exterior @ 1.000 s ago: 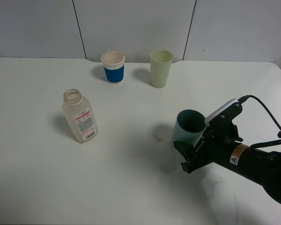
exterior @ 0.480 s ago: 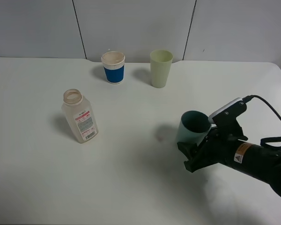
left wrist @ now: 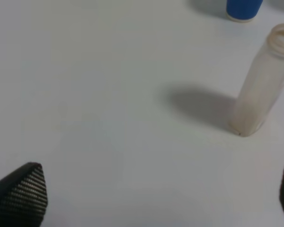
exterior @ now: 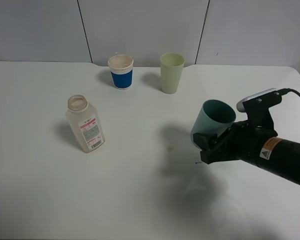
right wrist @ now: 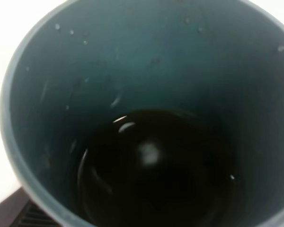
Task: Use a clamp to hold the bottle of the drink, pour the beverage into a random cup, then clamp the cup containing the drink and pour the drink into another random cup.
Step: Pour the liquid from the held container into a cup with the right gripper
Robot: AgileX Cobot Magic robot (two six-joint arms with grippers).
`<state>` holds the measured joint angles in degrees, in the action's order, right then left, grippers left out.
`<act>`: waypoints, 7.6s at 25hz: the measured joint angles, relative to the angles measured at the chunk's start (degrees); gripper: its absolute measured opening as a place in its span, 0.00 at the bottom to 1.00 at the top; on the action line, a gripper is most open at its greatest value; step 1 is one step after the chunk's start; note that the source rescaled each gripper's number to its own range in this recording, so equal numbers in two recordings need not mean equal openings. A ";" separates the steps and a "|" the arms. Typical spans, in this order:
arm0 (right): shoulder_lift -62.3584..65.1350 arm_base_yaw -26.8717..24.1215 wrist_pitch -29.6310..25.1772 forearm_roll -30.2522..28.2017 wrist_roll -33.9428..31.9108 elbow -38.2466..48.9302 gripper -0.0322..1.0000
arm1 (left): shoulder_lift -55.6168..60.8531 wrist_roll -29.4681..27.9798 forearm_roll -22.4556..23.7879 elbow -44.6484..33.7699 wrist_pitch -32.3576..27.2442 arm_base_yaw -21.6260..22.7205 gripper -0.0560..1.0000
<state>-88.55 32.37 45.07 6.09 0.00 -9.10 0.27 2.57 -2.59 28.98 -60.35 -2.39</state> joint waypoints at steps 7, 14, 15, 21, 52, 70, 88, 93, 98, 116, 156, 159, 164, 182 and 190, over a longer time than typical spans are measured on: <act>3.03 0.00 -17.36 -4.75 -2.66 -9.40 0.06 | 0.00 0.00 0.00 0.00 0.00 0.00 1.00; 2.98 -2.80 -28.79 -19.96 -16.29 -20.79 0.06 | 0.00 0.00 0.00 0.00 0.00 0.00 1.00; 2.98 -2.80 -28.79 -19.96 -16.29 -20.79 0.06 | 0.00 0.00 0.00 0.00 0.00 0.00 1.00; 3.09 -6.67 -40.98 -50.05 -45.00 -28.49 0.06 | 0.00 0.00 0.00 0.00 0.00 0.00 1.00; -10.40 -8.71 -71.08 -91.98 -79.12 -48.95 0.06 | 0.00 0.00 0.00 0.00 0.00 0.00 1.00; -20.75 -4.45 -77.83 -88.85 -60.51 -62.63 0.06 | 0.00 0.00 0.00 0.00 0.00 0.00 1.00; -25.19 -1.27 -81.95 -87.80 -51.04 -68.61 0.06 | 0.00 0.00 0.00 0.00 0.00 0.00 1.00; -25.19 -1.27 -83.12 -87.98 -47.12 -68.61 0.06 | 0.00 0.00 0.00 0.00 0.00 0.00 1.00; -25.19 -1.27 -83.99 -89.32 -44.51 -68.61 0.06 | 0.00 0.00 0.00 0.00 0.00 0.00 1.00; -25.19 -1.27 -83.94 -92.75 -36.04 -68.61 0.06 | 0.00 0.00 0.00 0.00 0.00 0.00 1.00; -25.19 -1.27 -85.00 -97.04 -23.57 -68.61 0.06 | 0.00 0.00 0.00 0.00 0.00 0.00 1.00; -25.19 -1.27 -85.00 -97.67 -23.00 -68.61 0.06 | 0.00 0.00 0.00 0.00 0.00 0.00 1.00; -25.19 -1.27 -85.00 -98.30 -21.53 -68.61 0.06 | 0.00 0.00 0.00 0.00 0.00 0.00 1.00; -25.19 -1.27 -85.15 -100.07 -14.11 -68.61 0.06 | 0.00 0.00 0.00 0.00 0.00 0.00 1.00; -25.19 -1.27 -85.15 -104.21 -13.98 -68.61 0.06 | 0.00 0.00 0.00 0.00 0.00 0.00 1.00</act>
<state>-113.75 31.11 -40.08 -98.12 -13.98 -77.71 0.27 2.57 -2.59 28.98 -60.35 -2.39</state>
